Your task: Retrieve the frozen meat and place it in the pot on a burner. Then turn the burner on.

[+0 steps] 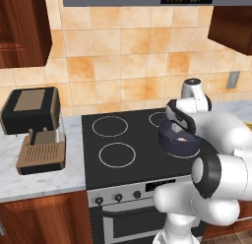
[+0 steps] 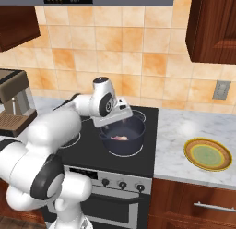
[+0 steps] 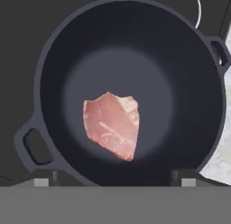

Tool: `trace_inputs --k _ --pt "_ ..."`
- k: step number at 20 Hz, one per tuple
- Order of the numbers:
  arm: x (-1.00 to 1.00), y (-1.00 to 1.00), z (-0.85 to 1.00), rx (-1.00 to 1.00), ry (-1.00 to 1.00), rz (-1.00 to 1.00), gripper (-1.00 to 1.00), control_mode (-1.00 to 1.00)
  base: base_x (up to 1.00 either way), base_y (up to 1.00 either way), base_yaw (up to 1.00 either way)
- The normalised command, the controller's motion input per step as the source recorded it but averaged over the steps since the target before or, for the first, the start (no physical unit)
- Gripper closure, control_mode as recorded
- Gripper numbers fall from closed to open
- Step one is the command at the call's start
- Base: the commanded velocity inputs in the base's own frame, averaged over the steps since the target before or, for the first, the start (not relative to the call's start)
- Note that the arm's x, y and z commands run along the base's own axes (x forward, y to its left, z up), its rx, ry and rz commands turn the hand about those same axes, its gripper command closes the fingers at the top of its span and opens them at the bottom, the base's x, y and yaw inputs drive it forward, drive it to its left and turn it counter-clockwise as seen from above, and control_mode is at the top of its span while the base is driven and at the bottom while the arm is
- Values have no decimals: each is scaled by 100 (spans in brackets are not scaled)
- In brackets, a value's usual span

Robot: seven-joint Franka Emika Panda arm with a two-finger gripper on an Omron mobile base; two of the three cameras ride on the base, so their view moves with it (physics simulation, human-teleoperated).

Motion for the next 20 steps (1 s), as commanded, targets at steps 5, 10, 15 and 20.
trace_inputs --k 5,10,15,20 --pt "-93 -12 38 14 -5 -6 -100 -100 0 0 0" --pt "-100 -12 12 8 -19 -6 -100 -100 0 0 0" --pt "-100 -30 -5 5 -38 0 -100 -100 0 0 0" --pt "-100 -48 -45 7 -30 -14 -100 -100 0 0 0"
